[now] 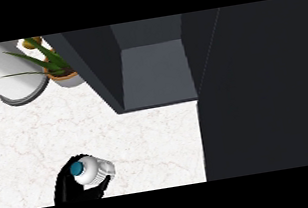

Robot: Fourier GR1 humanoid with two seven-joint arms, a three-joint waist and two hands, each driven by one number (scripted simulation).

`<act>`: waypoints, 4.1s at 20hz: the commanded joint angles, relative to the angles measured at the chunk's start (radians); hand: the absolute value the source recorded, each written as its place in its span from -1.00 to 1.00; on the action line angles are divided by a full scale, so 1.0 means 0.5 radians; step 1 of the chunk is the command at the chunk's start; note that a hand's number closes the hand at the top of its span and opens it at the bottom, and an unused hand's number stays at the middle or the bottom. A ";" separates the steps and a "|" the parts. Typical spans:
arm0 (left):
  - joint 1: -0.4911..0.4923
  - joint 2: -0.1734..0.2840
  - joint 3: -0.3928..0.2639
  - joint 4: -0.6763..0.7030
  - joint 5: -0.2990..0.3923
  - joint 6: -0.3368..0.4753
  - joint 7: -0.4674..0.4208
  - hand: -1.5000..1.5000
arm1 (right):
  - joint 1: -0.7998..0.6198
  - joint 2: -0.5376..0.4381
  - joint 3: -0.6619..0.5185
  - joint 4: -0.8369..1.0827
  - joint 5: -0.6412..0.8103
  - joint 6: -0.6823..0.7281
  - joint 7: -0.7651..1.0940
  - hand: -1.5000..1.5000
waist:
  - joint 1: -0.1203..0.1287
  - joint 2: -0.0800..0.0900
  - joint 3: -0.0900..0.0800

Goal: Pick up the bottled water, place it into the cabinet and close the cabinet

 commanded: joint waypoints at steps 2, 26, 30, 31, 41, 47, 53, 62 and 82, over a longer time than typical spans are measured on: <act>-0.199 -0.047 0.004 0.212 0.013 -0.060 -0.076 1.00 | -0.043 -0.007 -0.007 -0.090 -0.045 -0.013 0.070 -1.00 | -0.018 0.031 -0.060; -0.191 -0.066 -0.955 -0.690 0.723 0.724 0.488 1.00 | -0.021 -0.020 -0.067 -0.165 -0.142 -0.016 0.138 -1.00 | 0.016 0.016 -0.053; -0.517 -0.066 -1.019 -0.736 0.640 1.071 0.673 1.00 | 0.071 0.012 0.028 -0.132 -0.068 0.009 0.055 -1.00 | -0.015 0.015 -0.053; -0.361 -0.066 -1.072 -0.741 0.587 1.065 0.511 1.00 | 0.108 0.009 0.064 -0.121 -0.029 0.030 0.021 -1.00 | -0.006 0.014 -0.054; -1.088 -0.066 -1.309 -0.566 0.766 1.633 0.922 1.00 | -0.085 0.021 -0.194 0.035 -0.190 0.024 -0.017 -1.00 | -0.035 0.024 -0.053; -1.432 -0.066 -1.316 -0.239 0.849 1.807 0.984 1.00 | -0.100 0.006 -0.195 0.031 -0.196 0.085 -0.024 -1.00 | -0.048 0.028 -0.054; -1.671 -0.066 -1.181 0.252 0.940 1.700 0.886 1.00 | -0.048 0.025 -0.154 -0.143 -0.155 0.077 0.082 -1.00 | -0.091 0.044 -0.056; -1.957 -0.059 -1.106 0.827 0.764 1.922 0.875 1.00 | -0.190 0.021 -0.239 -0.084 -0.251 0.089 0.139 -1.00 | -0.115 0.075 -0.057; -2.175 0.017 -0.981 1.209 0.695 2.091 0.569 -1.00 | -0.170 -0.025 -0.358 0.037 -0.312 0.279 -0.031 -1.00 | -0.194 0.094 -0.057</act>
